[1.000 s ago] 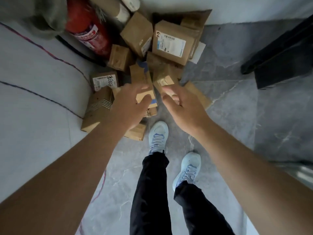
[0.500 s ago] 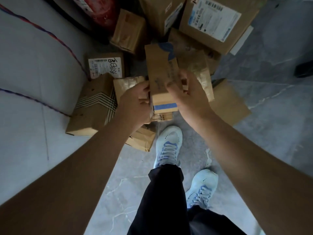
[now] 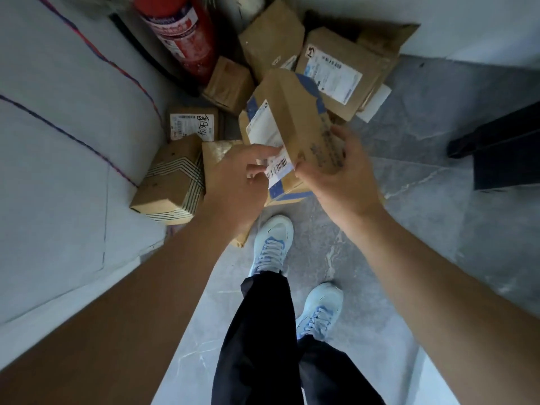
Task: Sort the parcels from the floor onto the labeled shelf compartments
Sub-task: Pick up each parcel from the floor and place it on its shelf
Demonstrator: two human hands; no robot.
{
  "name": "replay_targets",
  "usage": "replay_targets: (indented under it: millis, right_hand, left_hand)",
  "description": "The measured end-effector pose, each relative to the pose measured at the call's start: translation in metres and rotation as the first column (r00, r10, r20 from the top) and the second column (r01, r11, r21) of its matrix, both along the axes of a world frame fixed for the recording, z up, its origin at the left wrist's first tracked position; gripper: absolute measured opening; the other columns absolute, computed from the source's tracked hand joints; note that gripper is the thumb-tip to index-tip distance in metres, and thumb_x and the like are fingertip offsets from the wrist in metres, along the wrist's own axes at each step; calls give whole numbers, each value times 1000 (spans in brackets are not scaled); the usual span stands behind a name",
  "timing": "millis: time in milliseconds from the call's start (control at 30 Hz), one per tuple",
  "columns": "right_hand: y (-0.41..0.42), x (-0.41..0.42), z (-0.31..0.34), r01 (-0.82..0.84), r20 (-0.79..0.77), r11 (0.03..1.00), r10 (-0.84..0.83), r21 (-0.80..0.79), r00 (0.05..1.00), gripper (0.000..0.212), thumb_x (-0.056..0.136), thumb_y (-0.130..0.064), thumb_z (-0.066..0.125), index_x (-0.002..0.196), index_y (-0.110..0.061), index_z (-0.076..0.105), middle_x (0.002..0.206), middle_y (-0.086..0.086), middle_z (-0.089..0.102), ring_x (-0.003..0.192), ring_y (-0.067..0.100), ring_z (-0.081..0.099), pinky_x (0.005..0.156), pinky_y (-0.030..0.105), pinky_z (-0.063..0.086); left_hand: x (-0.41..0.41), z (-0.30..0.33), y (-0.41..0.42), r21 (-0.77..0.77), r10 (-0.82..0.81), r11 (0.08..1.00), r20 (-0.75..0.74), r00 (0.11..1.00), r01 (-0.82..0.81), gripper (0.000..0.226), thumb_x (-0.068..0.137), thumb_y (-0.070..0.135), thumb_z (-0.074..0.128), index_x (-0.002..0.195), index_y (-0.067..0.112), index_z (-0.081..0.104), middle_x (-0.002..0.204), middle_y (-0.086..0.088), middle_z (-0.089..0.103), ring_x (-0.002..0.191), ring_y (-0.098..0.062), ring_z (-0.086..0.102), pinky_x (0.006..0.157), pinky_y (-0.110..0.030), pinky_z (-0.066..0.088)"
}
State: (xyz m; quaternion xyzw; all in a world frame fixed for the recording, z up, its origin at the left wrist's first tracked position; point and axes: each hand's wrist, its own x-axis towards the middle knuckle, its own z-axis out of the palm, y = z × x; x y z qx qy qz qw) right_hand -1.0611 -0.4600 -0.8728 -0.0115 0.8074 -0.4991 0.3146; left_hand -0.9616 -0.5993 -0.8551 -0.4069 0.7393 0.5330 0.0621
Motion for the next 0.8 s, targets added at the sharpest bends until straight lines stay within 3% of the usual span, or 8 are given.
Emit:
replay_targets:
  millis: [100, 167, 300, 367, 467, 567, 667, 800]
  right_hand:
    - [23, 1, 38, 25, 9, 997, -25, -79, 1000, 51, 77, -28, 83, 121, -37, 60, 111, -28, 67, 101, -8, 67, 85, 23, 59]
    - [37, -2, 61, 30, -8, 996, -31, -81, 999, 55, 72, -41, 80, 124, -43, 62, 125, -14, 64, 108, -2, 66, 92, 31, 59]
    - [59, -4, 110, -53, -24, 994, 51, -93, 998, 54, 66, -43, 76, 119, -45, 65, 127, -9, 54, 106, -10, 61, 83, 14, 55]
    - [68, -2, 134, -118, -67, 989, 112, -93, 991, 58, 60, -41, 77, 117, -41, 66, 125, -9, 51, 113, -2, 61, 91, 22, 57]
    - [77, 1, 178, -300, -157, 953, 291, -38, 944, 72, 54, -41, 78, 123, -39, 57, 128, -3, 54, 120, 12, 60, 97, 41, 57]
    - [83, 3, 224, -409, -219, 912, 396, -17, 892, 82, 51, -40, 81, 126, -43, 49, 129, -11, 53, 124, 20, 54, 98, 50, 54]
    - [85, 10, 270, -426, -283, 904, 399, -39, 872, 80, 53, -35, 82, 125, -43, 48, 128, -11, 52, 121, 20, 55, 96, 52, 53]
    - [86, 32, 319, -223, -450, 975, 198, -4, 871, 80, 64, -44, 86, 134, -46, 47, 136, -17, 45, 128, 18, 51, 105, 51, 48]
  left_hand:
    - [-3, 24, 6, -103, 75, 992, 17, 997, -73, 45, 95, -2, 52, 131, 22, 64, 130, -1, 64, 106, -5, 65, 82, -17, 59]
    - [-5, 40, 6, -190, 23, 982, 22, 999, -19, 54, 93, 3, 58, 139, 32, 56, 134, -1, 57, 111, -10, 62, 89, -29, 60]
    - [-14, 92, 8, -428, -276, 864, 38, 961, 265, 84, 83, -3, 65, 154, 32, 38, 151, -5, 35, 124, -21, 48, 96, -23, 43]
    - [-21, 125, 9, -481, -457, 759, 84, 885, 438, 108, 78, -2, 75, 159, 47, 22, 164, -2, 20, 147, -29, 33, 112, -36, 42]
    - [-33, 175, 11, -408, -660, 539, 338, 671, 737, 124, 74, 10, 87, 159, 56, 9, 173, 5, 7, 159, -34, 7, 125, -55, 25]
    - [-36, 224, 17, -345, -761, 376, 415, 499, 860, 121, 66, 19, 90, 160, 45, 19, 168, 3, 26, 154, -33, 25, 122, -55, 31]
    - [-30, 272, 18, -366, -767, 425, 340, 544, 828, 112, 57, 20, 93, 151, 37, 35, 140, 4, 54, 123, -25, 57, 101, -44, 51]
    - [-13, 317, 7, -360, -702, 599, 195, 686, 715, 112, 53, 25, 96, 150, 34, 40, 137, 9, 60, 122, -19, 60, 104, -41, 52]
